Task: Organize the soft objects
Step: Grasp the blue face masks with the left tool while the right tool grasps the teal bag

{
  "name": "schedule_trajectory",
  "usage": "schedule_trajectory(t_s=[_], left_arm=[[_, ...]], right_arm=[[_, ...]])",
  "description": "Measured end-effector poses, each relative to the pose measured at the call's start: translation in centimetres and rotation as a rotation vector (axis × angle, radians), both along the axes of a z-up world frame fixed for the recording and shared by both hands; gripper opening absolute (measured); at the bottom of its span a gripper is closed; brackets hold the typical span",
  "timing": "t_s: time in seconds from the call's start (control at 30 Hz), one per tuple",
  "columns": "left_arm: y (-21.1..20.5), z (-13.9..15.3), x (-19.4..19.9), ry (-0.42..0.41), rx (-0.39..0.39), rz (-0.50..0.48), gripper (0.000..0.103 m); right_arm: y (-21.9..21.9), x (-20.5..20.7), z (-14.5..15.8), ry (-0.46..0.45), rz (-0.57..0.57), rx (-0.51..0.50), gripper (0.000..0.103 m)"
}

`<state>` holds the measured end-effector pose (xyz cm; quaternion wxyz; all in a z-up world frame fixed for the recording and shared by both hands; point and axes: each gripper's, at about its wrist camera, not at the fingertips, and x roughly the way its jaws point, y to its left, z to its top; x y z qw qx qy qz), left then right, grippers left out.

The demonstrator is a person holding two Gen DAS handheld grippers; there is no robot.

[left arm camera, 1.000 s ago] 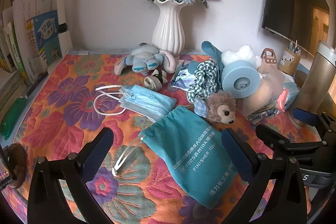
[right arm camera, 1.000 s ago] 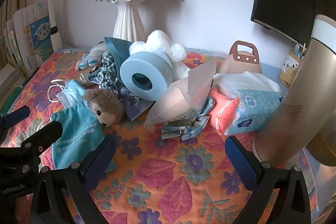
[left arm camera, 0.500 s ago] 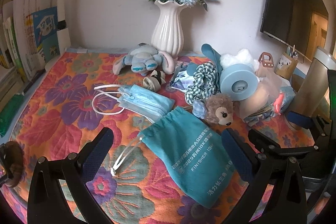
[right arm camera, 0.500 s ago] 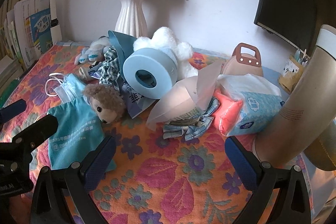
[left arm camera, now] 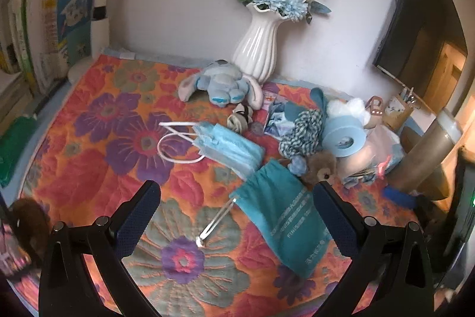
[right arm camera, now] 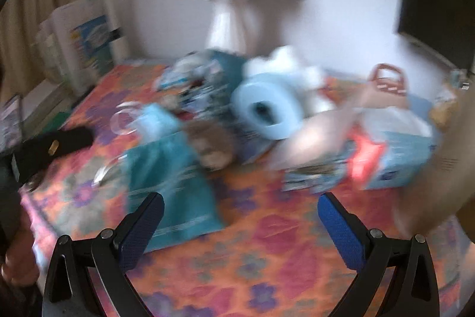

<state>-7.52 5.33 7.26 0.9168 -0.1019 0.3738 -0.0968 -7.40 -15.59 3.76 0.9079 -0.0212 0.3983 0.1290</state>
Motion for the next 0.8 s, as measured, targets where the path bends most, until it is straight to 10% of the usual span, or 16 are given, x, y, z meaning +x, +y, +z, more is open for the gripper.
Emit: schedule_trajectory(t_s=[0.53,0.8], left_arm=[[5.5,-2.7,4.1,0.191,-0.262,0.010,0.096],[-1.2,-5.0,10.2,0.293,-0.106,0.006,0.071]], right_arm=[[6.7,2.5,-2.9,0.177,0.165,0.025,0.103],[7.3,3.3,-3.5,0.174,0.138,-0.014,0.080]])
